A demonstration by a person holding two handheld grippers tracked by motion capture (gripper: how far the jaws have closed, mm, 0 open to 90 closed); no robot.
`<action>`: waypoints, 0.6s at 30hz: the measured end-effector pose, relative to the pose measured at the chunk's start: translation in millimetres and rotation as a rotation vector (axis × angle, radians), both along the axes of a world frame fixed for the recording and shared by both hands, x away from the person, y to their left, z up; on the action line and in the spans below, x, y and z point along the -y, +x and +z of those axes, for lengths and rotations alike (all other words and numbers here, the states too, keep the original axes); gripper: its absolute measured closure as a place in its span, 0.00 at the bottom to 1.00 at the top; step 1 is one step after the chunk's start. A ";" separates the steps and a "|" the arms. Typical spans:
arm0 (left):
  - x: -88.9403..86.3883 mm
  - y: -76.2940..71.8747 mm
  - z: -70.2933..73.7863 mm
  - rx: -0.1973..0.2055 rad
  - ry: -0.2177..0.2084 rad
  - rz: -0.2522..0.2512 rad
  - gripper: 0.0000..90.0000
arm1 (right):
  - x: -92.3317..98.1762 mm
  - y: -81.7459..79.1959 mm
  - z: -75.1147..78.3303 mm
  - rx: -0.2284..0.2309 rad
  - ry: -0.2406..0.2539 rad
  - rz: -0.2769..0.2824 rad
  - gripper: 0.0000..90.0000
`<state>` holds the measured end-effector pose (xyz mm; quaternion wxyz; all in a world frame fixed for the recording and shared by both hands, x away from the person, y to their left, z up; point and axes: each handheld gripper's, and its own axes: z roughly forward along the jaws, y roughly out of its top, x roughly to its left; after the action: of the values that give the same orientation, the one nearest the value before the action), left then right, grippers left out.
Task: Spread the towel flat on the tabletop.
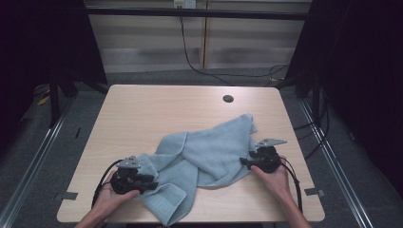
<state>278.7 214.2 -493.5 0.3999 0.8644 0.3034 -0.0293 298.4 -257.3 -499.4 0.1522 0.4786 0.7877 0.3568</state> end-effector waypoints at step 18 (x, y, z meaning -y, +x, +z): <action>40.4 93.1 14.2 0.028 -0.090 0.177 0.56 | 7.9 -9.1 -4.9 0.039 -0.068 -0.038 0.58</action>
<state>371.8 173.8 -479.2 0.4436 0.8157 0.3713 0.0047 289.3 -265.2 -504.4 0.1906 0.4811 0.7870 0.3359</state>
